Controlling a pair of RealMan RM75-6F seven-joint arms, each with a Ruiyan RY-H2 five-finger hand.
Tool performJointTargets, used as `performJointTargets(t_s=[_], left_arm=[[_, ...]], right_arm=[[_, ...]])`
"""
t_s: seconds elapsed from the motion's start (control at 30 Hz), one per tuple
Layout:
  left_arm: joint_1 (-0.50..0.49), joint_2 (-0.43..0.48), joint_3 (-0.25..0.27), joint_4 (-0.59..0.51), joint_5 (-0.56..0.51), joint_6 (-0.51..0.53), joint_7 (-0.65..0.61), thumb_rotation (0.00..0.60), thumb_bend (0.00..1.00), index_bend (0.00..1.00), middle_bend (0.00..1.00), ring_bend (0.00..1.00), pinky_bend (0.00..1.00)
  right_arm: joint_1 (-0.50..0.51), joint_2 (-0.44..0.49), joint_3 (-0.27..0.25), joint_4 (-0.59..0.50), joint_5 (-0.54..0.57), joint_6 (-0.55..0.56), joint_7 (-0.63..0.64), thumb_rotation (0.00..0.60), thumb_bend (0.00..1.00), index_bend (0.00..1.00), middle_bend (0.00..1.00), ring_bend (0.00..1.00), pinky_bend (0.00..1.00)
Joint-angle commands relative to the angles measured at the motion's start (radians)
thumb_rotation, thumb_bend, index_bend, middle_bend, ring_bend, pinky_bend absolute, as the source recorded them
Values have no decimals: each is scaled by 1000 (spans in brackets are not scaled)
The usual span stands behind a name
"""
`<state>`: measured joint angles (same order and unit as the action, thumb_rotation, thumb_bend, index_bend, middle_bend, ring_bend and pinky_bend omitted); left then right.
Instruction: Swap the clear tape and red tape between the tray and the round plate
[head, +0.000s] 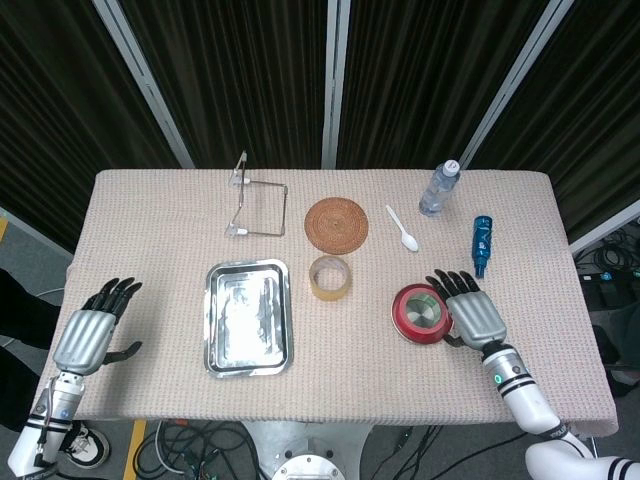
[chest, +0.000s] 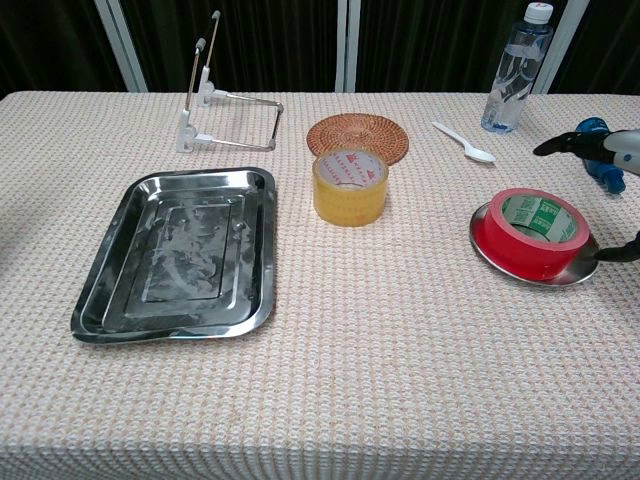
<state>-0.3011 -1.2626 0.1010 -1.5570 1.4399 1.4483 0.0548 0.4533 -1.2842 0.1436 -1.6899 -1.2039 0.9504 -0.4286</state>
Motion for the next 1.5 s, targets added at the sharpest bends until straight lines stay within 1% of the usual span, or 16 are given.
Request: performJointTargets(t_s=[0.03,0.13,0.2,0.27,0.33,0.4,0.43,0.47,0.57,0.67,0.77,0.93,1.0,1.1,1.27,1.5], left_arm=[[11,-2,-4,1,10,6,-5,600,147,84,67,33,224],[21,-3,-7,3,20,4,-9,600,147,84,67,33,219],[27,-3,-10,4,25,0,-15,600,147,84,67,33,218],[32,-3,-13,6,26,-5,-21,600,147,84,66,33,218],[37,-4,-18,11,28,-8,-24,600,147,84,66,33,219],[43,-5,-22,13,31,-9,-28,600,148,84,66,33,219],[45,-5,-23,13,33,-9,-29,600,147,84,66,33,218],[48,-5,-25,14,35,-8,-30,600,147,84,67,33,218],[60,-2,-28,12,38,-6,-35,600,146,85,68,33,218],[76,3,-26,6,46,4,-46,600,147,84,68,33,218],[92,9,-24,0,59,16,-56,600,147,84,68,33,218],[108,14,-29,-3,68,24,-70,600,148,84,68,33,219],[114,11,-32,-2,67,25,-74,600,147,84,68,32,219],[122,5,-35,7,65,19,-80,600,148,84,68,33,219],[134,-3,-41,26,67,22,-85,600,148,84,68,33,219],[147,-8,-46,50,73,18,-103,600,148,85,68,33,218]], right_arm=[[26,-31,-3,6,26,-15,-30,600,92,0,0,0,0],[39,-52,-7,17,40,-11,-43,600,98,0,13,0,0],[45,-60,-9,21,53,-7,-51,600,109,0,60,0,5],[49,-66,-11,25,62,0,-55,600,119,0,119,17,56],[54,-72,-12,32,68,5,-53,600,129,3,169,75,136],[59,-77,-14,40,71,7,-49,600,143,40,235,156,219],[60,-78,-16,43,73,6,-45,600,147,61,255,179,242],[63,-79,-17,46,74,5,-43,600,153,97,287,212,277],[69,-83,-20,53,73,5,-31,600,166,157,327,252,319],[68,-81,-21,44,45,22,-1,600,177,207,364,286,351],[61,-58,-19,9,-7,62,30,600,179,225,378,299,362],[57,-2,-20,-87,-76,107,33,600,180,229,381,301,364],[66,14,-22,-128,-103,106,29,600,180,232,382,304,368],[99,11,-21,-163,-114,67,15,600,179,233,383,306,371],[178,-58,-6,-149,-73,-18,-40,600,179,234,383,305,371],[272,-189,3,-68,9,-97,-94,600,177,235,383,304,370]])
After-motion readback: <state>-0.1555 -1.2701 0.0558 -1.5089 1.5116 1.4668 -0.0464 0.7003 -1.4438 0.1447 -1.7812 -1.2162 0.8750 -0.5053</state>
